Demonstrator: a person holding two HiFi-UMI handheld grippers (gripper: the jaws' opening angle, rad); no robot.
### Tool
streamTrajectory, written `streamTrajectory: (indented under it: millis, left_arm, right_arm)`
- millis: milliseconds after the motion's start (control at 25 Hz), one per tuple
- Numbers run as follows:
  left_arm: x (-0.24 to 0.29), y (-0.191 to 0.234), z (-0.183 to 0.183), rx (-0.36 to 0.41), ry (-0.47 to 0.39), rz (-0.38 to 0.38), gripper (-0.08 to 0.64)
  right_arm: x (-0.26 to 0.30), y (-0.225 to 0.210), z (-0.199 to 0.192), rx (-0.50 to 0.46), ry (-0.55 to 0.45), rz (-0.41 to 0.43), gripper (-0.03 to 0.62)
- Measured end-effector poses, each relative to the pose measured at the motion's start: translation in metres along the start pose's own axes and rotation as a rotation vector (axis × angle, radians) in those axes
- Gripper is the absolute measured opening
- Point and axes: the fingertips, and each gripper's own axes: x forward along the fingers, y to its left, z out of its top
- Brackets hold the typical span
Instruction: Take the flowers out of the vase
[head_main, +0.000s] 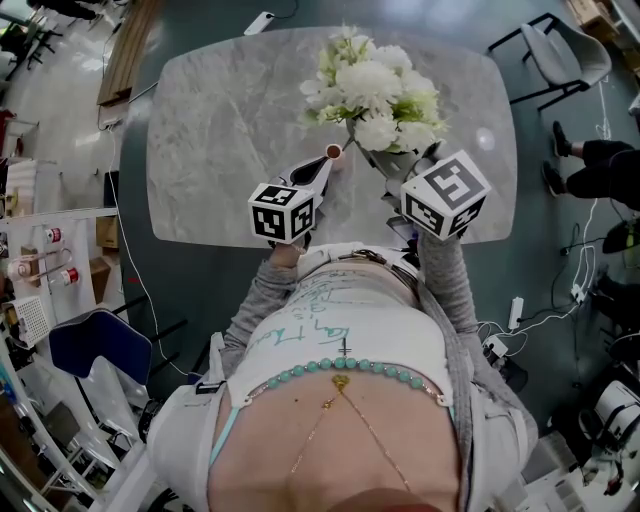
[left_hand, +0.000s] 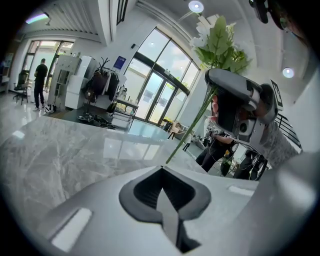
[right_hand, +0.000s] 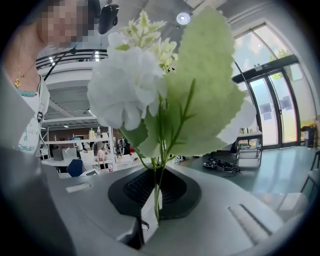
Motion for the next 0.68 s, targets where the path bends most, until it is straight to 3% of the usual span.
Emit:
streamTrajectory:
  millis: [680]
  left_arm:
    - [0.0016,0.0024,-0.006,-0.006,0.012,-0.007,0.0]
  right_arm:
    - [0.0005,-0.0042,-0.0055,0.004,0.014,-0.007,0.035]
